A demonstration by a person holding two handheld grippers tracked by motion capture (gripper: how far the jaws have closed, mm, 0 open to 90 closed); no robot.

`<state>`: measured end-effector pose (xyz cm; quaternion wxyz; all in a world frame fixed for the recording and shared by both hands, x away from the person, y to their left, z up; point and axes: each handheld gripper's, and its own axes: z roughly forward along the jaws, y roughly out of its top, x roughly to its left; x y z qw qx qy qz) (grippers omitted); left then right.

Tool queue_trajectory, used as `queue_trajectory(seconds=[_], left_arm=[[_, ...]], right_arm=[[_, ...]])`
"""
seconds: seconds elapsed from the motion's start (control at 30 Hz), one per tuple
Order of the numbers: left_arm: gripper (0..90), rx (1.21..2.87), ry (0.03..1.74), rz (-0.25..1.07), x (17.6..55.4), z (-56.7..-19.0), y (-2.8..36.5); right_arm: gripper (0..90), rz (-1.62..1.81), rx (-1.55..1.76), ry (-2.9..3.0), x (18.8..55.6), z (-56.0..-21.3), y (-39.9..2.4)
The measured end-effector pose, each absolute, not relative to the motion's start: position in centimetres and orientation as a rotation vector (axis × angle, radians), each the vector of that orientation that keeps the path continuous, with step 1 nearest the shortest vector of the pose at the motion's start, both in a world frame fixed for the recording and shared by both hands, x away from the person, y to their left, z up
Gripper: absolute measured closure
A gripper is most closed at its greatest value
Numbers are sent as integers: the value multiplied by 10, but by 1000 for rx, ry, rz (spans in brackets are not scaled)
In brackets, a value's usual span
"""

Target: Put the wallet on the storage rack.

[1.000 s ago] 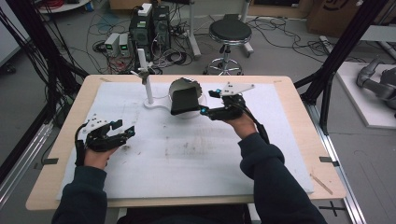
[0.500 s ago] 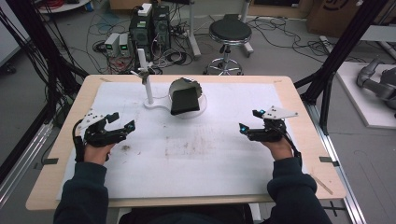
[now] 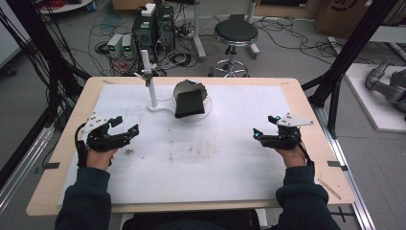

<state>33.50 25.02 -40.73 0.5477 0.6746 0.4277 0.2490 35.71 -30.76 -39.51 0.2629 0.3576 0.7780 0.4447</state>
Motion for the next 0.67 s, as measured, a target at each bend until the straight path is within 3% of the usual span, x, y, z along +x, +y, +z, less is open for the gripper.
queue_trajectory(seconds=[0.67], left_arm=[[210,1612,1037,578,337,-412,249]], right_arm=[[209,1225,990,2112,361,-398,-310]])
